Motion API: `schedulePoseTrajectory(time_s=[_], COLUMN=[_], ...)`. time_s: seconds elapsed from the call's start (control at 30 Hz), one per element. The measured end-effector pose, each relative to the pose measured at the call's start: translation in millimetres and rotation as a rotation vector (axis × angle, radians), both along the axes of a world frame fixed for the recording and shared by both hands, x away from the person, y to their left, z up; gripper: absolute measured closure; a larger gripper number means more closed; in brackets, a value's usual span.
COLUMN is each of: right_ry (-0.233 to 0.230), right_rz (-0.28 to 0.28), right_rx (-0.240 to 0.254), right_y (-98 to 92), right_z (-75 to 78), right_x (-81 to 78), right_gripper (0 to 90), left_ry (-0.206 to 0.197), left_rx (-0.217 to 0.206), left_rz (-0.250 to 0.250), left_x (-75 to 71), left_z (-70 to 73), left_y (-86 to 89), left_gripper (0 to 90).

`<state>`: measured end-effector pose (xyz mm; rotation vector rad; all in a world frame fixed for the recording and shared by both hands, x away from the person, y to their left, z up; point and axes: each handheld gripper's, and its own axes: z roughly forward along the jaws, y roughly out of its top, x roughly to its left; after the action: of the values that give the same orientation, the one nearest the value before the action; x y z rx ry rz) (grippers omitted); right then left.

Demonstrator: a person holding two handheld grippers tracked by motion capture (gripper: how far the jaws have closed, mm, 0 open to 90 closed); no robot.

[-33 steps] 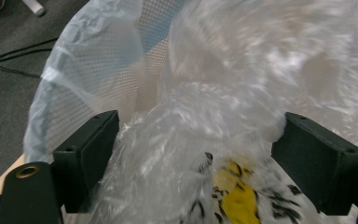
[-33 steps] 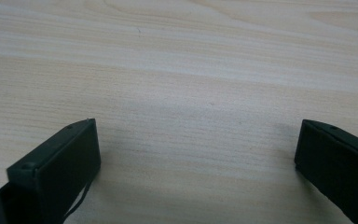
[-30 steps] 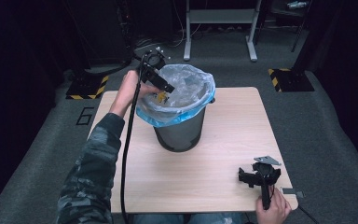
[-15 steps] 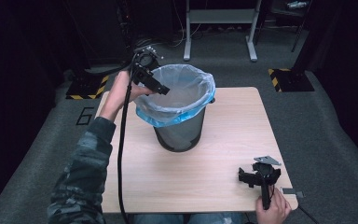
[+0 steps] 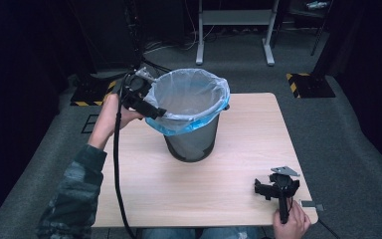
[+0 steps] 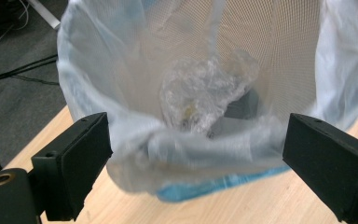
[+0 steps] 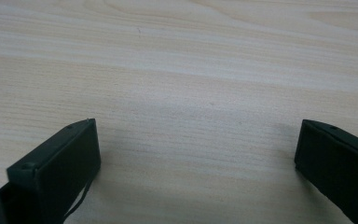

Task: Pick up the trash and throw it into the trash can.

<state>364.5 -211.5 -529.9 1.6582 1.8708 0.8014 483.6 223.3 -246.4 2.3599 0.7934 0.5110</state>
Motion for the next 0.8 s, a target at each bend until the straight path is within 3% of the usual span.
schedulePoseTrajectory(time_s=[0.1, 0.37, 0.43, 0.5, 0.53, 0.57, 0.6, 0.63, 0.67, 0.8], right_ry=[0.0, 0.0, 0.0, 0.0, 0.0, 0.0, 0.0, 0.0, 0.0, 0.0], right_rz=[0.0, 0.0, 0.0, 0.0, 0.0, 0.0, 0.0, 0.0, 0.0, 0.0], right_rx=[0.0, 0.0, 0.0, 0.0, 0.0, 0.0, 0.0, 0.0, 0.0, 0.0], right_y=[0.0, 0.0, 0.0, 0.0, 0.0, 0.0, 0.0, 0.0, 0.0, 0.0], right_z=[0.0, 0.0, 0.0, 0.0, 0.0, 0.0, 0.0, 0.0, 0.0, 0.0], right_x=[0.0, 0.0, 0.0, 0.0, 0.0, 0.0, 0.0, 0.0, 0.0, 0.0], right_gripper=[0.0, 0.0, 0.0, 0.0, 0.0, 0.0, 0.0, 0.0, 0.0, 0.0], left_ry=[0.002, 0.014, 0.017, 0.027, 0.044, 0.044, 0.054, 0.054, 0.06, 0.061], left_rx=[-0.005, -0.019, -0.015, -0.037, -0.04, -0.04, -0.046, -0.046, -0.054, -0.052], left_rz=[0.008, 0.045, 0.055, 0.07, 0.079, 0.079, 0.092, 0.092, 0.101, 0.126], left_x=[-3.9, -15.6, -18.2, -20.7, -22.3, -22.3, -23.8, -23.8, -25.4, -29.1], left_z=[-6.1, -38.8, -50.2, -64.0, -77.7, -77.7, -90.8, -90.8, -103.1, -126.3], left_y=[6.1, 31.6, 37.9, 43.2, 47.5, 47.5, 50.9, 50.9, 54.0, 60.4], left_gripper=[7.2, 7.2, 7.3, 7.2, 7.0, 6.7, 6.6, 6.4, 6.5, 6.3])
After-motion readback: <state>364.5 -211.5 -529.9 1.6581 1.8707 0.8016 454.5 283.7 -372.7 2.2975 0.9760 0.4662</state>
